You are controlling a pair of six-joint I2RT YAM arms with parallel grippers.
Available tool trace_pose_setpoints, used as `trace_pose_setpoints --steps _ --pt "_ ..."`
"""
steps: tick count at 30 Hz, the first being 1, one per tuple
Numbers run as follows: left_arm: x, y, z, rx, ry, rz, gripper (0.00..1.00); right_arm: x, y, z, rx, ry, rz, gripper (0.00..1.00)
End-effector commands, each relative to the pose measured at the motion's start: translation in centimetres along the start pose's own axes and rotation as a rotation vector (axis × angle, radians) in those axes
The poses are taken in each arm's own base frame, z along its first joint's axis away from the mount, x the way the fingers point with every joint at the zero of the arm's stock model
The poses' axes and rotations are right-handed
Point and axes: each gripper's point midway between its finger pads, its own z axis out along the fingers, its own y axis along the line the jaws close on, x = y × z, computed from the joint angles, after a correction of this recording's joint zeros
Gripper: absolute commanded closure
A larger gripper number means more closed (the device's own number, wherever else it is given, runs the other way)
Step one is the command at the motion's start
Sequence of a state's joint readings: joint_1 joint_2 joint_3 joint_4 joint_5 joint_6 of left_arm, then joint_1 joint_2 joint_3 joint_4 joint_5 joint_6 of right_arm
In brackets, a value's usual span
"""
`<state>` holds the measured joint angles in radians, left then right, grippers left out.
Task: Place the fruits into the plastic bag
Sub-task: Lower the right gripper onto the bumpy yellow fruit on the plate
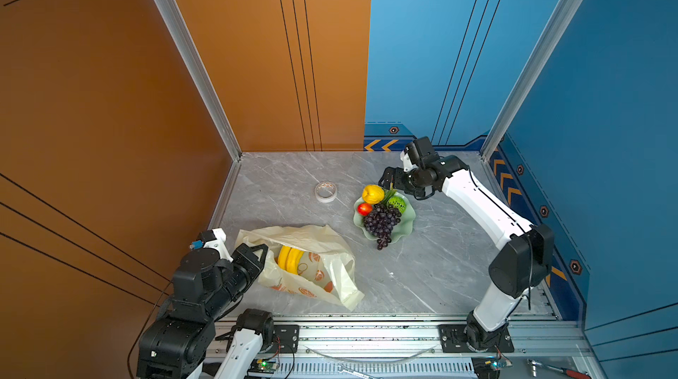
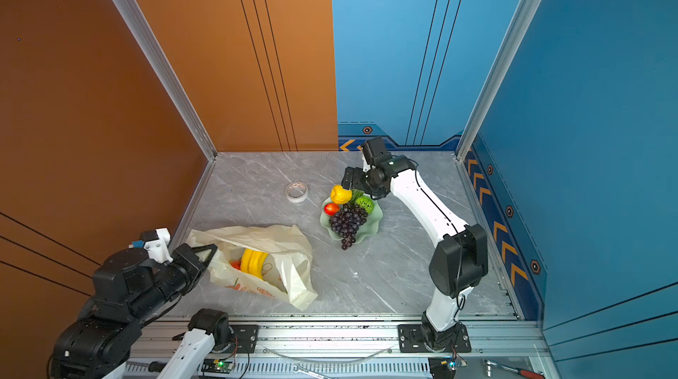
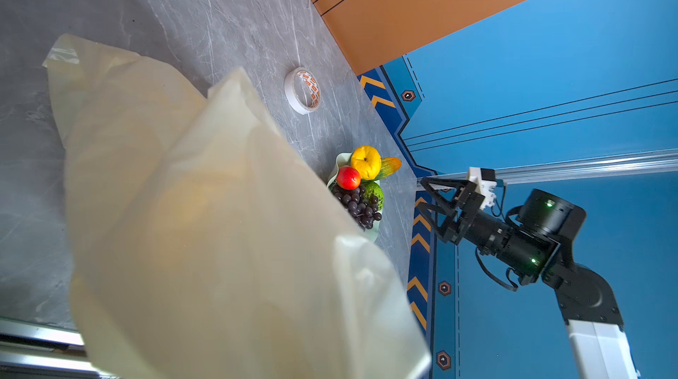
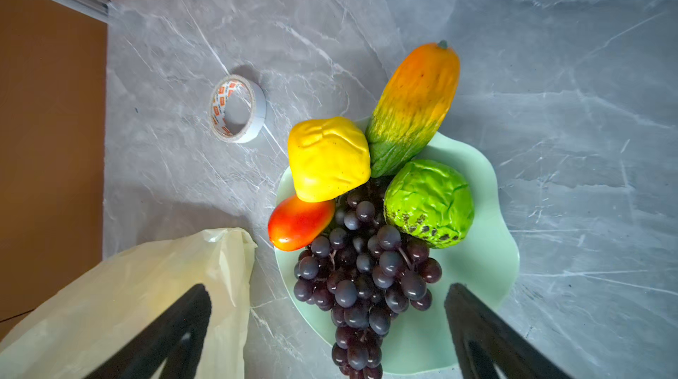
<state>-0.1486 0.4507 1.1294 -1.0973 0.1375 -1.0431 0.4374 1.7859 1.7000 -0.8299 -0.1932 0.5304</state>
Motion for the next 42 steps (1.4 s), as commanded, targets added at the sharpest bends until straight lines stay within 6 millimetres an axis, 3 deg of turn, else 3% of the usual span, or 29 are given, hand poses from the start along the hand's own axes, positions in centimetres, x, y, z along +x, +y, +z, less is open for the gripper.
trace_pose_setpoints --steps 1,11,13,14,18,27,42 --pt "0.6 -0.1 -0.2 0.012 0.028 0.011 1.00 -0.6 -0.1 0.9 0.069 0.008 -0.053 0.05" --pt "1.1 -0.1 -0.2 0.028 0.049 0.011 1.00 -1.0 2.5 5.2 0.123 0.045 -0.089 0.07" --pt "1.2 -0.1 -0.2 0.028 0.052 0.019 1.00 -1.3 3.1 5.1 0.129 0.027 -0.102 0.06" --pt "1.2 0.0 -0.3 0.024 0.056 0.021 1.00 -1.0 2.7 6.3 0.159 0.044 -0.114 0.06" --pt "1.6 0.6 -0.2 0.004 0.073 0.016 1.00 -0.7 2.5 7.3 0.214 0.066 -0.142 0.00" --pt "2.6 2.0 0.7 -0.030 0.108 -0.016 1.00 -0.5 1.6 8.4 0.279 0.083 -0.169 0.00" --pt "2.9 2.1 1.1 -0.039 0.129 -0.011 1.00 -0.3 1.1 10.5 0.321 0.101 -0.169 0.01"
